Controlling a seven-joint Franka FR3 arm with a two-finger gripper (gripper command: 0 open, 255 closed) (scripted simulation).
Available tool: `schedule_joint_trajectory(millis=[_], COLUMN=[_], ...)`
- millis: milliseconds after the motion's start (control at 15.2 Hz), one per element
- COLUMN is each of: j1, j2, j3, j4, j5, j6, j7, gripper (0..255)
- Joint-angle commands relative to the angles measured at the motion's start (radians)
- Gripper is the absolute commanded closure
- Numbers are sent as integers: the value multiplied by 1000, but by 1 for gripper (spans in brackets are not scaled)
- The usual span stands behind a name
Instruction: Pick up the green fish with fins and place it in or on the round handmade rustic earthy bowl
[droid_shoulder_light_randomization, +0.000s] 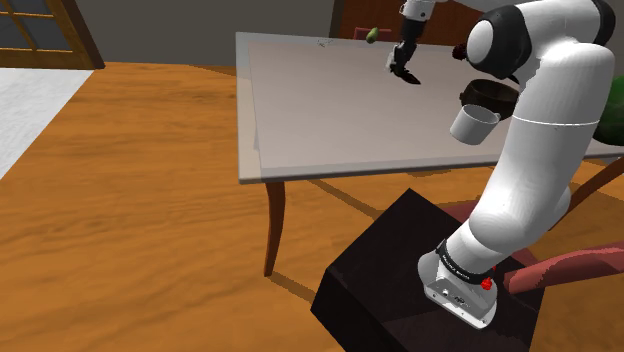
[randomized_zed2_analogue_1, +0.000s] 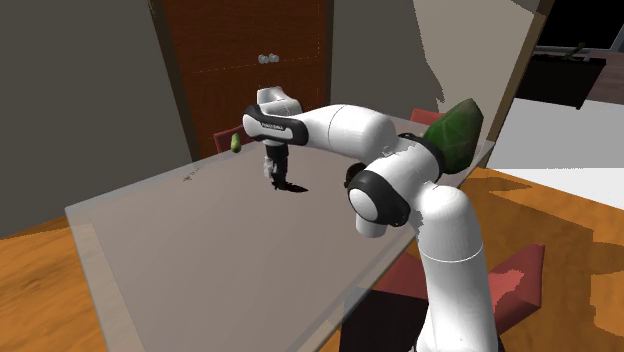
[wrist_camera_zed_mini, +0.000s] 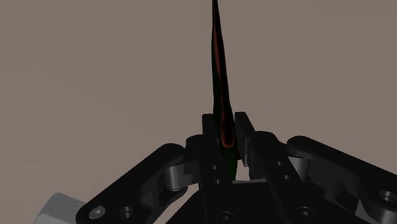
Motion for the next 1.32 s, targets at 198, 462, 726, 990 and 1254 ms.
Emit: schedule_joint_trajectory(millis=[198, 462, 726, 990, 1254], j1=[-10, -23, -42, -67, -105], j2=[5, 20, 42, 74, 123], j3=[-2, -2, -1, 1, 6], j4=[73, 149, 238, 344, 483], j5=[2, 8, 18, 33, 57], j6=[-68, -130, -197, -271, -360], j7=[2, 2, 2, 2, 4], gripper=[255, 255, 255, 255, 255])
